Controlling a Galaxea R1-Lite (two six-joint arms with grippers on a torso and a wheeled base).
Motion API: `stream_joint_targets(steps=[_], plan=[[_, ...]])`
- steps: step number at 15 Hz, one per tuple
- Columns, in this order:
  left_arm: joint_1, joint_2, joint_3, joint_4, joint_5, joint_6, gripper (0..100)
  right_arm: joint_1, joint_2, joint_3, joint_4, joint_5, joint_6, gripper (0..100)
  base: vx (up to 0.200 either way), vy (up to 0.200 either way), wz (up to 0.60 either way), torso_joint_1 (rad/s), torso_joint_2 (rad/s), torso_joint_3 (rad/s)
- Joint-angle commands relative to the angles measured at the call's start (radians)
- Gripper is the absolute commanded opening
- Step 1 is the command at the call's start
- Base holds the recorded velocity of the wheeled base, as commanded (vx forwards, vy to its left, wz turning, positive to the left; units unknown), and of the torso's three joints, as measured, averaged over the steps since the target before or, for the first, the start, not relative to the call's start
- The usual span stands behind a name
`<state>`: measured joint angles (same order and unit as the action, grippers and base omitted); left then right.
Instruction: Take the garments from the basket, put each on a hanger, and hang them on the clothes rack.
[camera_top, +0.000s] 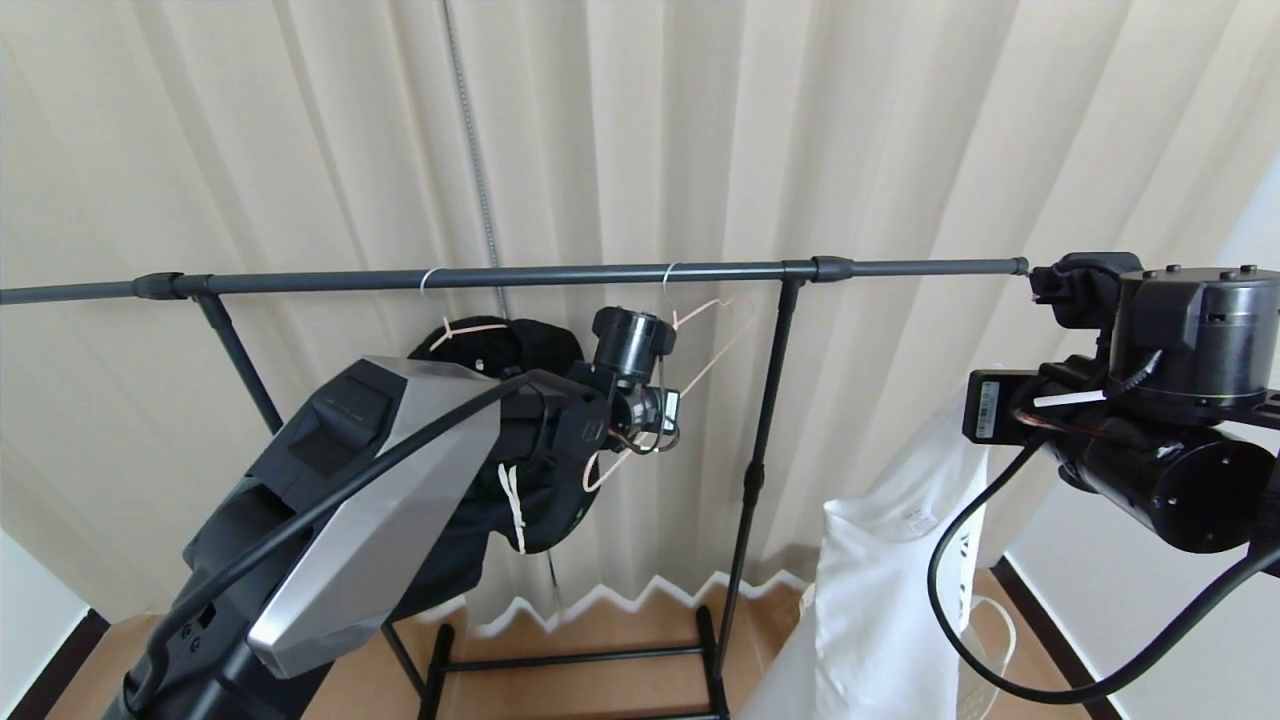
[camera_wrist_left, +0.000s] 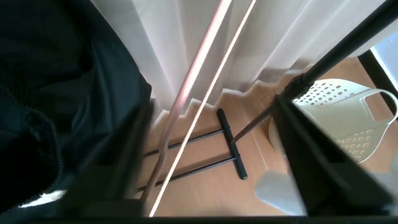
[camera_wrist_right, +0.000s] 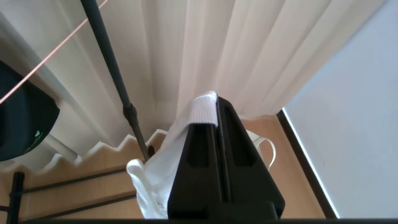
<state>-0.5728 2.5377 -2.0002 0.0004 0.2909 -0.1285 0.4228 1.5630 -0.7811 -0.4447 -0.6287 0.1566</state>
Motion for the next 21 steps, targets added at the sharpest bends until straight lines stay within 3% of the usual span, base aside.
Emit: stream_joint_targets(steps=[1, 9, 18, 21], plan=[[0.002, -0.004, 0.0, 0.0, 0.001, -0.002, 0, 0.001, 0.0, 0.0, 0.0, 0.0, 0.0, 0, 0.0, 0.0, 0.0, 0.0, 0.0, 0.0], [-0.004, -0.083, 0.011, 0.0, 0.007, -0.016, 0, 0.001, -0.014, -0.001, 0.0, 0.0, 0.0, 0, 0.0, 0.0, 0.0, 0.0, 0.0, 0.0], [-0.042, -0.392, 0.409, -0.019, 0.005, -0.003, 0, 0.001, -0.043, -0.001, 0.0, 0.0, -0.003, 0, 0.0, 0.0, 0.0, 0.0, 0.0, 0.0], [-0.055, -0.524, 0.617, -0.102, 0.004, 0.017, 0, 0.002, -0.049, 0.0, 0.0, -0.002, -0.005, 0, 0.0, 0.0, 0.0, 0.0, 0.0, 0.0]])
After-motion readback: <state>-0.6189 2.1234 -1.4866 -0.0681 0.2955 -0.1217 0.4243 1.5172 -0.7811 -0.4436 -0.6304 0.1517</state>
